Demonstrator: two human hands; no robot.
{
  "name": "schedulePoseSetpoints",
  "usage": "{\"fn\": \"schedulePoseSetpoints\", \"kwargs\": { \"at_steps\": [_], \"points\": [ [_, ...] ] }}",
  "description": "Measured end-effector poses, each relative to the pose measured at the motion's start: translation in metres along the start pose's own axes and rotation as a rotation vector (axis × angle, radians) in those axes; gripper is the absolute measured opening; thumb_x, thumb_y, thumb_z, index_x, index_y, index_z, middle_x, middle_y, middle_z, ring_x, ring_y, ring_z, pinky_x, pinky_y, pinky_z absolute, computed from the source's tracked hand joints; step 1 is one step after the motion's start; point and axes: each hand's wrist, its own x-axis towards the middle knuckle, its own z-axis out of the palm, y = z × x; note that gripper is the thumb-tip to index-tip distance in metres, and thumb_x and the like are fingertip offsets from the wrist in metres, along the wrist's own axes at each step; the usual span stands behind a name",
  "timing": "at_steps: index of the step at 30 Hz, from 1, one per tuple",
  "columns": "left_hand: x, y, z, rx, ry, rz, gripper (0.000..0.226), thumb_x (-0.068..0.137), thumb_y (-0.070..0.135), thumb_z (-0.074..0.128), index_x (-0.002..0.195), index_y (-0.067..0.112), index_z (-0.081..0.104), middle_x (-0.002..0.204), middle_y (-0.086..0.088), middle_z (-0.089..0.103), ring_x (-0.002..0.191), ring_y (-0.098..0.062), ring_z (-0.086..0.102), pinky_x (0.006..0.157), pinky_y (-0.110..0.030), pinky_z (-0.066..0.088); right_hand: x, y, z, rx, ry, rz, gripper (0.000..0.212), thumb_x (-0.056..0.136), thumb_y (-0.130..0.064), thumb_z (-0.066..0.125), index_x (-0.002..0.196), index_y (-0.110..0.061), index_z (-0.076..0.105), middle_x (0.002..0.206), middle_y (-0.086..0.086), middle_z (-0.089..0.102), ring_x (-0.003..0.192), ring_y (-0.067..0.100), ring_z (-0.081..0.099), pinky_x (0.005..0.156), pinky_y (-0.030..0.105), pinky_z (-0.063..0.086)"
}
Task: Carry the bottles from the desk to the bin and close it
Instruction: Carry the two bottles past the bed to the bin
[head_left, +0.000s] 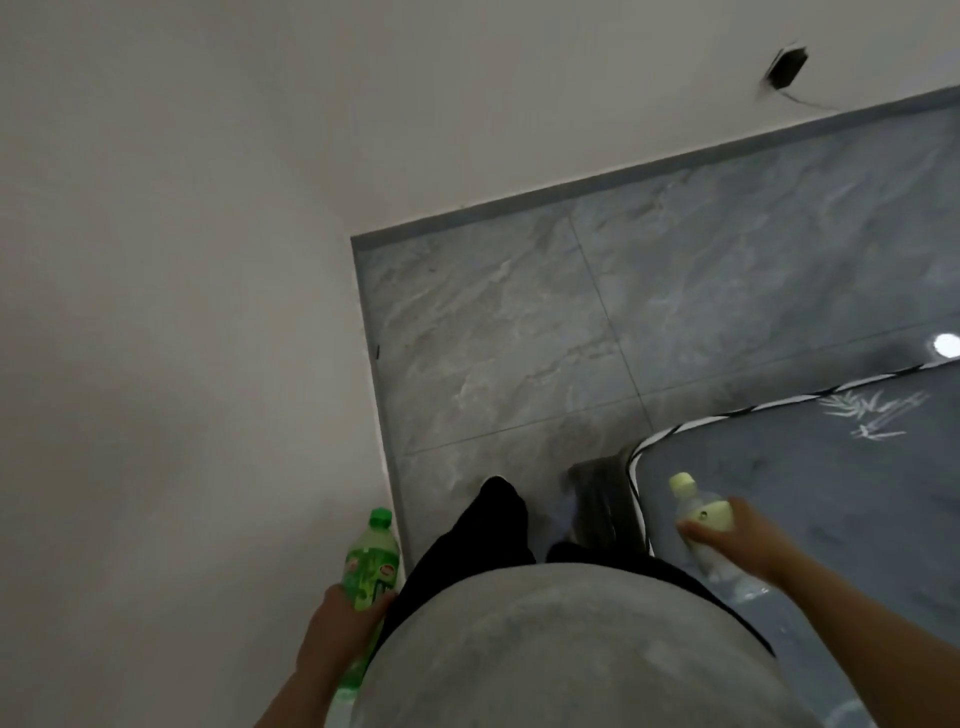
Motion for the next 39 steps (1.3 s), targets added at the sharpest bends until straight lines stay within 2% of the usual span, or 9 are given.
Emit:
{"fn": "schedulePoseSetpoints", "kwargs": {
  "at_steps": [5, 10, 13, 15, 18, 22, 32, 36, 39],
  "points": [
    [0.05, 0.098, -0.065, 0.103, 0.011, 0.137, 0.057, 0.071, 0.053, 0.069, 0.104, 0.014, 0.046, 0.108, -0.013, 0.061, 0.082, -0.021, 0.054, 0.063, -0.029, 0.039, 0.015, -0.033, -0.008, 0.096, 0.097, 0.067, 0.022, 0.074, -0.017, 0.079, 0.073, -0.006, 0.06, 0.074, 0.017, 0.063, 0.068, 0.026, 0.06, 0.063, 0.034, 0.044],
    [0.097, 0.211, -0.11, 0.178, 0.022, 0.262, 0.065, 0.071, 0.055, 0.067, 0.114, 0.011, 0.047, 0.107, -0.013, 0.061, 0.089, -0.027, 0.06, 0.072, -0.032, 0.047, 0.038, -0.05, -0.024, 0.192, 0.143, 0.21, 0.047, 0.072, -0.023, 0.08, 0.102, 0.006, 0.059, 0.098, 0.024, 0.064, 0.089, 0.035, 0.059, 0.076, 0.038, 0.043],
    [0.122, 0.279, -0.124, 0.202, 0.005, 0.315, 0.064, 0.071, 0.056, 0.067, 0.113, 0.012, 0.046, 0.101, -0.009, 0.059, 0.089, -0.027, 0.059, 0.072, -0.032, 0.047, 0.066, -0.068, -0.038, 0.301, 0.146, 0.287, 0.043, 0.072, -0.015, 0.08, 0.1, 0.01, 0.06, 0.091, 0.029, 0.066, 0.086, 0.04, 0.063, 0.075, 0.043, 0.048],
    [0.136, 0.318, -0.128, 0.224, 0.001, 0.329, 0.063, 0.072, 0.056, 0.067, 0.113, 0.012, 0.046, 0.102, -0.009, 0.059, 0.087, -0.025, 0.058, 0.071, -0.032, 0.046, 0.09, -0.086, -0.057, 0.348, 0.158, 0.304, 0.045, 0.068, -0.015, 0.082, 0.098, 0.013, 0.062, 0.079, 0.025, 0.065, 0.078, 0.039, 0.063, 0.062, 0.038, 0.047],
    [0.153, 0.363, -0.13, 0.245, 0.005, 0.342, 0.057, 0.072, 0.052, 0.068, 0.109, 0.014, 0.048, 0.107, -0.013, 0.061, 0.085, -0.025, 0.057, 0.067, -0.031, 0.042, 0.119, -0.123, -0.089, 0.39, 0.185, 0.263, 0.051, 0.063, -0.029, 0.083, 0.097, 0.002, 0.059, 0.075, 0.013, 0.06, 0.071, 0.03, 0.058, 0.06, 0.036, 0.046],
    [0.173, 0.411, -0.141, 0.312, -0.04, 0.301, 0.061, 0.072, 0.049, 0.071, 0.113, 0.009, 0.049, 0.105, -0.014, 0.061, 0.081, -0.023, 0.054, 0.061, -0.029, 0.038, 0.16, -0.164, -0.135, 0.405, 0.173, 0.206, 0.052, 0.075, -0.033, 0.076, 0.113, -0.003, 0.058, 0.102, 0.021, 0.066, 0.098, 0.035, 0.063, 0.09, 0.043, 0.049],
    [0.22, 0.594, -0.166, 0.473, -0.158, 0.403, 0.059, 0.075, 0.039, 0.072, 0.125, 0.013, 0.056, 0.123, -0.018, 0.062, 0.098, -0.025, 0.06, 0.077, -0.026, 0.042, 0.218, -0.228, -0.206, 0.542, 0.237, 0.31, 0.056, 0.074, -0.041, 0.073, 0.124, -0.018, 0.058, 0.106, 0.017, 0.068, 0.1, 0.033, 0.063, 0.087, 0.034, 0.047],
    [0.229, 0.703, -0.164, 0.538, -0.206, 0.56, 0.038, 0.076, 0.032, 0.072, 0.109, 0.013, 0.065, 0.105, -0.014, 0.068, 0.096, -0.025, 0.062, 0.081, -0.028, 0.046, 0.221, -0.238, -0.212, 0.649, 0.274, 0.399, 0.038, 0.077, -0.026, 0.075, 0.106, -0.003, 0.069, 0.084, 0.017, 0.07, 0.076, 0.025, 0.063, 0.072, 0.034, 0.048],
    [0.229, 0.789, -0.151, 0.646, -0.242, 0.671, 0.036, 0.077, 0.036, 0.071, 0.107, 0.017, 0.064, 0.104, -0.01, 0.068, 0.086, -0.017, 0.06, 0.073, -0.025, 0.045, 0.223, -0.24, -0.213, 0.736, 0.279, 0.476, 0.024, 0.076, -0.018, 0.076, 0.092, -0.001, 0.073, 0.081, 0.02, 0.071, 0.073, 0.022, 0.061, 0.079, 0.038, 0.05]
  ]
}}
